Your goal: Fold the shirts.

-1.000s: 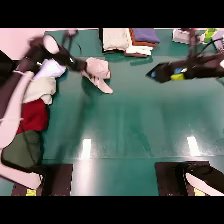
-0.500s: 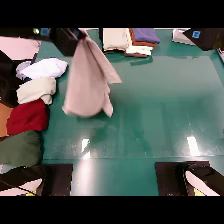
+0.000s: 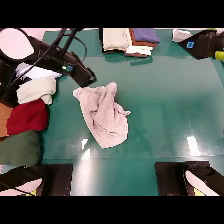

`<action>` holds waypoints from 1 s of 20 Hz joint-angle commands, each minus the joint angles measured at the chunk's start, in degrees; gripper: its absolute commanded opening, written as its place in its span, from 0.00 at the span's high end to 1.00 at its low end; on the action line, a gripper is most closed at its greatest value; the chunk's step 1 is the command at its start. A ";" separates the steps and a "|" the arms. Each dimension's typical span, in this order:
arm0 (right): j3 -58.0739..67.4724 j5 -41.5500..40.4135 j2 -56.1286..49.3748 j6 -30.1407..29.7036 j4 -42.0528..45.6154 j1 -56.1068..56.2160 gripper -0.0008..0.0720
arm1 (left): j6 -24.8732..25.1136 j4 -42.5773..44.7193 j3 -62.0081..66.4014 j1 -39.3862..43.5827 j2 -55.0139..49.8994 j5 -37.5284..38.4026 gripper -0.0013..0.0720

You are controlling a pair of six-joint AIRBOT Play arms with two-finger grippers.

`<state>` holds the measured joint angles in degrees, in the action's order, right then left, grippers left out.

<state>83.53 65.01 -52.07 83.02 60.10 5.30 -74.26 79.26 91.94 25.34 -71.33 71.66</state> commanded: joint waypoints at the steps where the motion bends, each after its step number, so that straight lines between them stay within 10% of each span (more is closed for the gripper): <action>1: -2.45 -0.59 0.02 0.02 -0.04 -0.02 0.97 | -8.90 4.31 -1.79 -8.96 -2.14 -1.18 0.09; 13: -13.35 -0.57 0.02 0.02 -0.07 -0.02 0.97 | -8.87 -0.70 -1.79 -13.31 -27.87 -0.57 0.09; 14: -14.23 -0.57 0.02 0.02 -0.07 -0.02 0.97 | -8.87 -0.66 -1.77 -13.31 -27.87 -1.53 0.21; 16: -16.48 -0.52 0.02 0.04 -0.07 -0.02 0.97 | -8.81 -0.63 -1.75 -13.31 -27.85 -2.29 0.90; 20: -20.83 -0.22 -3.08 0.04 0.04 2.86 0.97 | -8.68 0.28 0.13 -13.31 -26.45 -1.05 0.95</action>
<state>65.49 64.47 -53.19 83.07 60.16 6.11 -83.07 78.96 91.00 12.10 -98.32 70.37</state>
